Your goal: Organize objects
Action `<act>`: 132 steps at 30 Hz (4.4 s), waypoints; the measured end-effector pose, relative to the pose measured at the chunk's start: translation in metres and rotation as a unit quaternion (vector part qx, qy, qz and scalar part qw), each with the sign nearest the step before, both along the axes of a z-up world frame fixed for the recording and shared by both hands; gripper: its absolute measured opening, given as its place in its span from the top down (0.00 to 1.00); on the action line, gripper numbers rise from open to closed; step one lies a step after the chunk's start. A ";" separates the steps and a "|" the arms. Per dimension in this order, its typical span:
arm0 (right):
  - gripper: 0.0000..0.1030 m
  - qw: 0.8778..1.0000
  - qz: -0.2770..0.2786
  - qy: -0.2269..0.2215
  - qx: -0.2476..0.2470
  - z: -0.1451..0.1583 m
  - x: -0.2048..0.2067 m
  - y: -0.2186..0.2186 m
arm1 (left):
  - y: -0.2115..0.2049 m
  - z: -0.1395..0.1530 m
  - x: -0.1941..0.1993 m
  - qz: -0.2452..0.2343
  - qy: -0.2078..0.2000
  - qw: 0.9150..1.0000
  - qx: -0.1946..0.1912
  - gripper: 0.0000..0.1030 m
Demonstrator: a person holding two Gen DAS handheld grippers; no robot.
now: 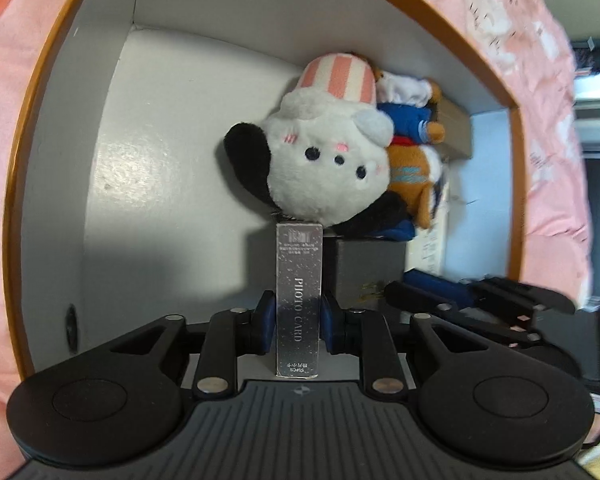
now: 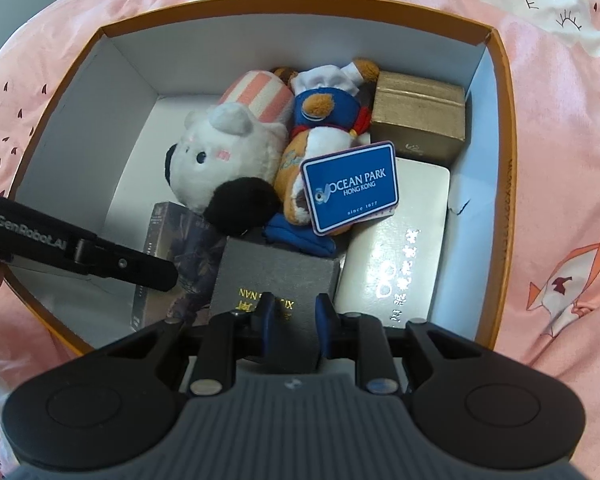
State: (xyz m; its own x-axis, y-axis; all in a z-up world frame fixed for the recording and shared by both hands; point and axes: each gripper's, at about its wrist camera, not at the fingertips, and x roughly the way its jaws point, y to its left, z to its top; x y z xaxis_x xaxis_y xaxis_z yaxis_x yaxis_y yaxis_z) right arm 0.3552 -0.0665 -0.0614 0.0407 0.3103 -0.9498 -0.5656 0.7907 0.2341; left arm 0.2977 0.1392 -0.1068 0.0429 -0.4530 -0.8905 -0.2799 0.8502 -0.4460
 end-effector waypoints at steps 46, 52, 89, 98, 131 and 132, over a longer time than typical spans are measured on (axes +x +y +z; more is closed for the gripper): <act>0.73 0.981 0.058 -0.143 0.115 0.076 -0.080 -0.041 | -0.021 0.106 -0.119 -0.032 -0.273 0.954 0.121 0.60; 0.72 0.963 0.079 -0.196 0.166 0.081 -0.144 -0.056 | -0.051 0.113 -0.183 -0.020 -0.329 0.931 0.159 0.60; 0.64 0.952 0.177 -0.198 0.153 0.013 -0.256 -0.010 | -0.032 0.064 -0.281 0.055 -0.265 0.944 0.187 0.63; 0.67 0.960 0.100 -0.212 0.155 0.015 -0.224 0.009 | -0.016 0.050 -0.260 0.078 -0.264 0.943 0.186 0.63; 0.78 0.959 0.127 -0.192 0.166 -0.005 -0.230 0.013 | 0.003 0.045 -0.259 0.145 -0.273 0.936 0.167 0.60; 0.79 0.960 0.122 -0.193 0.165 -0.004 -0.230 0.010 | 0.003 0.047 -0.261 0.148 -0.275 0.934 0.174 0.59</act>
State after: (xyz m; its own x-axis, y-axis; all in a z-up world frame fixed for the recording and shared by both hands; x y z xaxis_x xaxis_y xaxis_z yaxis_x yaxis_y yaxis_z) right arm 0.1257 -0.0560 -0.0650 0.2584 0.6358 -0.7273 -0.8191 0.5434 0.1840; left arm 0.0370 0.1420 -0.0602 0.6140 -0.0362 -0.7885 -0.3361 0.8919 -0.3027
